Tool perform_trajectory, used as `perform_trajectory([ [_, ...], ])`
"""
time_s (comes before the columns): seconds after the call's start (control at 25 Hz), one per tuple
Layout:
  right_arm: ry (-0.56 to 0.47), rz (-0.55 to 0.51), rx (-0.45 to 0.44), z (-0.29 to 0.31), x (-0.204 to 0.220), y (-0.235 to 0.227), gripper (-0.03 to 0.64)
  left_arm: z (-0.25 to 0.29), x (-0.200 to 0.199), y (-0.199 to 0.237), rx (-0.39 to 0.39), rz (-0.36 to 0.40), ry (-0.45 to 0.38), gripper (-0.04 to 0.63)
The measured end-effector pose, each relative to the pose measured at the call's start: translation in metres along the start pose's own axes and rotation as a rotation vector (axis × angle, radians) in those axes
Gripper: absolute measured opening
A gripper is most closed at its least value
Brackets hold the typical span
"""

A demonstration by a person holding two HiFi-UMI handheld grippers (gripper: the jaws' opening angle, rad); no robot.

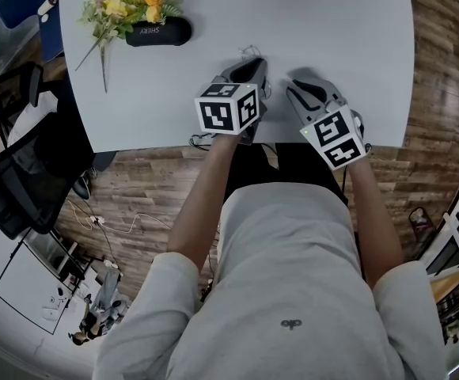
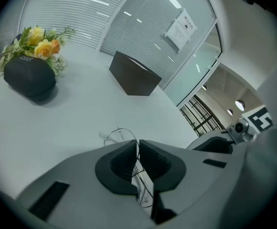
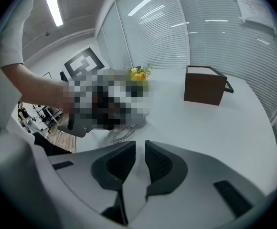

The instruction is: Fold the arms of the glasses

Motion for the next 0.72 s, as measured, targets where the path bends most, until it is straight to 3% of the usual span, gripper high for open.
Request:
perform_trajectory([
  [0.72,-0.015,0.063,0.049,-0.004,0.003,0.011,0.067,-0.009,-0.001,0.002,0.050,0.026,-0.010,0.023],
])
Point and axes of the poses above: the fingertips, and each gripper's own axes: z forward along the fingers, y to its left, x out of its underside, the point moved 5 cm from there along -z, backward along the fingers, and after that the axes turned 10 degrees about y, right-handed, at the moved point
